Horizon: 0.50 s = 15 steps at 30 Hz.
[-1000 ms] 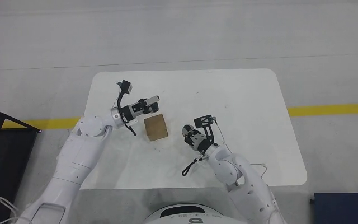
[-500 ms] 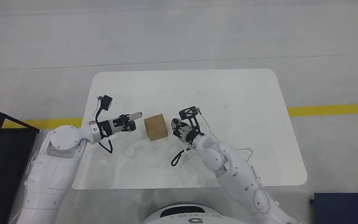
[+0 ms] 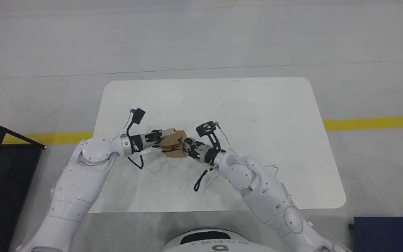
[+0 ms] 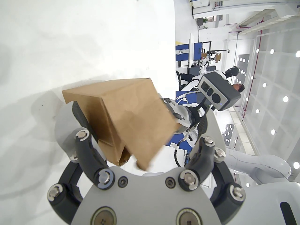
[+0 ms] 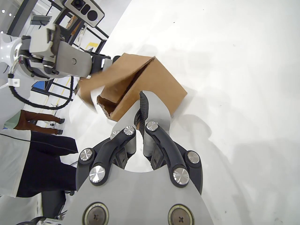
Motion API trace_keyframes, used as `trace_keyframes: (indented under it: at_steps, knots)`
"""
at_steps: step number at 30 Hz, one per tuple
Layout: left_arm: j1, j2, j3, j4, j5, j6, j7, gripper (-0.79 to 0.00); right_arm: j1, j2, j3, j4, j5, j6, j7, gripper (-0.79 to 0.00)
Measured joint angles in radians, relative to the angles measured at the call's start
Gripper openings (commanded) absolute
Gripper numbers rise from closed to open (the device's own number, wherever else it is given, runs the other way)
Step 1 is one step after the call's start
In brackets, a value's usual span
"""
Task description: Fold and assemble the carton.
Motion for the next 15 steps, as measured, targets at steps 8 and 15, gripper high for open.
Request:
trace_keyframes:
  at_steps: [8,15]
  knots:
    - [0.013,0.011,-0.037,0.007,0.006,-0.021,-0.004,0.0,-0.056,0.019,0.063,-0.058,-0.054,0.084,-0.014,-0.785]
    - [0.014,0.011,-0.045,-0.006,-0.012,-0.043,0.018,0.0,-0.119,0.034,0.103,-0.166,-0.12,0.12,-0.066,-0.785]
